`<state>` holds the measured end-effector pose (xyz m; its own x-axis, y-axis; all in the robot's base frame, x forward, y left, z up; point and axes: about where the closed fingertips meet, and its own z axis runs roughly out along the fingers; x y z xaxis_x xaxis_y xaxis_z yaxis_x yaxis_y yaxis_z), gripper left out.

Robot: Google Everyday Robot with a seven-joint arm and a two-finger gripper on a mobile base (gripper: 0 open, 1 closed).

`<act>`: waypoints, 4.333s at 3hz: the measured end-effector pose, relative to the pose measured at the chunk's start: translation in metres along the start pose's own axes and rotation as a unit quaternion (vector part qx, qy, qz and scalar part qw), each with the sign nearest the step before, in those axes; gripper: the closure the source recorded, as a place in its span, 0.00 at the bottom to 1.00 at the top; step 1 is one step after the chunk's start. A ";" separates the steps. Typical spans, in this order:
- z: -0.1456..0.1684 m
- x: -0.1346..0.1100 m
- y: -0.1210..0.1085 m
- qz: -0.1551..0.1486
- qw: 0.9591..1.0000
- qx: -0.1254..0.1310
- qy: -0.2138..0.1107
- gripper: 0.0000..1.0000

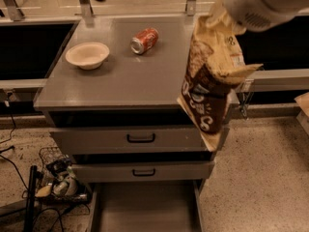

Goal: Pick brown chip bag from bottom drawer and place on counter

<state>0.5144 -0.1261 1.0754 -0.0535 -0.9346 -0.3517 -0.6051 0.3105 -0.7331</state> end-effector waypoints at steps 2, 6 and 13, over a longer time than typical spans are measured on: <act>-0.050 -0.051 -0.055 -0.023 0.999 0.044 -0.022 1.00; -0.003 -0.070 -0.052 -0.028 0.999 -0.005 -0.028 1.00; 0.195 -0.047 -0.057 0.040 0.991 -0.124 -0.031 1.00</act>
Offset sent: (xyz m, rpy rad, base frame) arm 0.0053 0.0102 0.0498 -0.0090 -0.0474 0.0137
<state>0.7060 -0.0661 1.0198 -0.0650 -0.8942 -0.4429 -0.7779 0.3234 -0.5387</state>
